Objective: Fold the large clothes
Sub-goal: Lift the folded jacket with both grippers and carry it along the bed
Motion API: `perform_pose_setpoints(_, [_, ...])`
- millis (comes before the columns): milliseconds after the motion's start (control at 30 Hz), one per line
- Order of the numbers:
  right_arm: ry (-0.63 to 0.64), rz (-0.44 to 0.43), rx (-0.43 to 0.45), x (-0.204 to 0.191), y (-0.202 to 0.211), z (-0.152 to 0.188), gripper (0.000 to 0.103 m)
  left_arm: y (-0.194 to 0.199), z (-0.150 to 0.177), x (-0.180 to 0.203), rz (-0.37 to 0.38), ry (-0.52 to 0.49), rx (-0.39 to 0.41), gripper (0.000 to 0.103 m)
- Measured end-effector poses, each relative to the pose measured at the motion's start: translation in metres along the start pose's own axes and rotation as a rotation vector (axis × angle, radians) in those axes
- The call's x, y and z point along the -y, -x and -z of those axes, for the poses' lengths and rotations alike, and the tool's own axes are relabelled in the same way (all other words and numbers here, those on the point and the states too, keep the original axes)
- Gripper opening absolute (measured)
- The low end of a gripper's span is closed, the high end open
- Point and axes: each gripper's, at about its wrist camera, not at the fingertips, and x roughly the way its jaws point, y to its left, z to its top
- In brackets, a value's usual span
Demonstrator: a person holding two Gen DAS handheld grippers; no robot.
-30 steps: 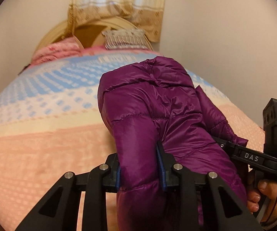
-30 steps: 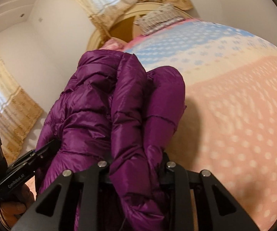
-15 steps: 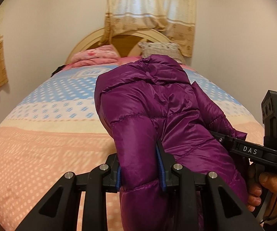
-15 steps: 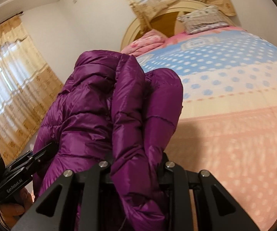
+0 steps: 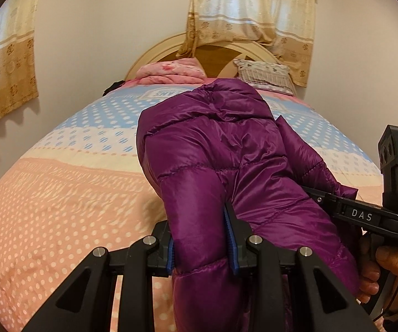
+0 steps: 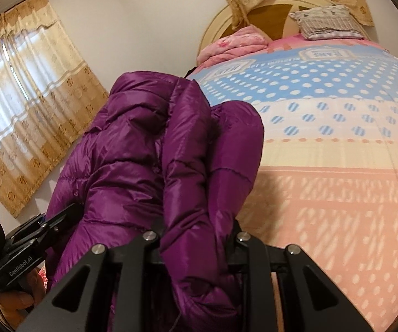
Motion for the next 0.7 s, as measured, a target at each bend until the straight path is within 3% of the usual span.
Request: perform_pose_setpoints(700, [0.034,-0.018,-0.13,-0.027,-0.058,0.019,0.025,-0.019,0.036,-0.054,-0.049,0.07,-0.086,0.03])
